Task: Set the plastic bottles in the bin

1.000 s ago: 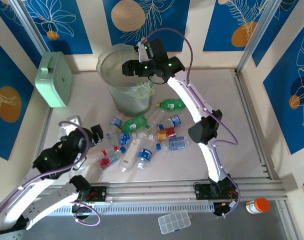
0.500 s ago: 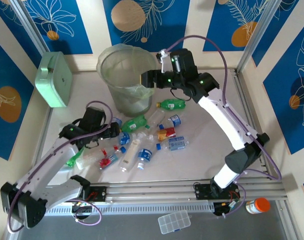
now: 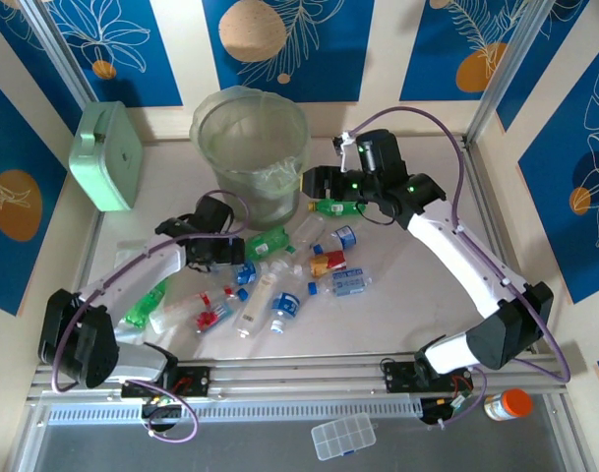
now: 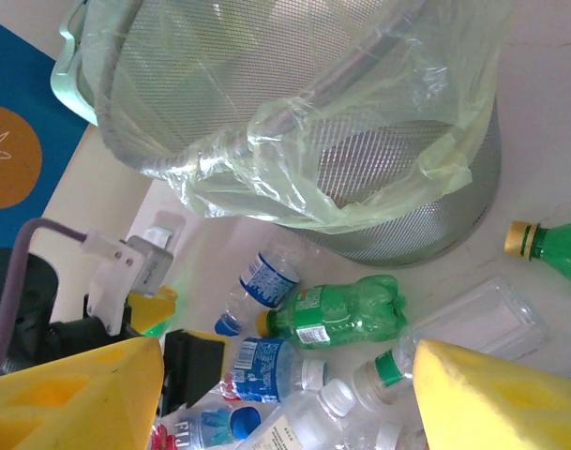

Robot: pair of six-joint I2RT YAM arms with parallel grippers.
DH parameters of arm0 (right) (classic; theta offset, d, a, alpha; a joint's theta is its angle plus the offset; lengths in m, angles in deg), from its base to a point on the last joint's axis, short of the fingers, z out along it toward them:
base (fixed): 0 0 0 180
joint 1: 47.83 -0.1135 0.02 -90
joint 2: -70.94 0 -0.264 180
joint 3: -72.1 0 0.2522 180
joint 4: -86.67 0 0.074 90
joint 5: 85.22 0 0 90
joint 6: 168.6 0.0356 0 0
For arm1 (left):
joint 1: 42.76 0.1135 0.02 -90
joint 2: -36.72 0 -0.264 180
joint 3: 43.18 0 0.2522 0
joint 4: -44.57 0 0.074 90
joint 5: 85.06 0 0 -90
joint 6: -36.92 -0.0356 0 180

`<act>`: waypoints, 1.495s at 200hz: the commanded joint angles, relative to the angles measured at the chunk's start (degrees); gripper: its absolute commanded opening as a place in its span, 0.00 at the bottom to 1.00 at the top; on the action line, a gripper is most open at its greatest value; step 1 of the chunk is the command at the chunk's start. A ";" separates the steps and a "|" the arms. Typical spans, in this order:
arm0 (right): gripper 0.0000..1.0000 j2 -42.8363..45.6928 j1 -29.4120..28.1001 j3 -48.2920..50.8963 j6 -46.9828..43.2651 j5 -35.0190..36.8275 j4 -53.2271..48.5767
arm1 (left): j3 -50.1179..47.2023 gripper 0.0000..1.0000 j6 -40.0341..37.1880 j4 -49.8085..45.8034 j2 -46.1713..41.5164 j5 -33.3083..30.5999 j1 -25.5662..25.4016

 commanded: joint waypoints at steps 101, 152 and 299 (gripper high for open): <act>0.71 10.21 3.42 6.26 4.24 -6.10 2.61 | 1.11 0.89 9.25 16.54 12.01 4.44 6.85; 0.71 11.09 6.11 8.49 6.95 -9.52 4.40 | 3.61 0.89 11.99 15.19 18.51 6.17 9.08; 0.71 10.32 6.16 8.27 8.08 -9.81 5.29 | 4.58 0.49 11.48 12.78 19.06 3.09 13.91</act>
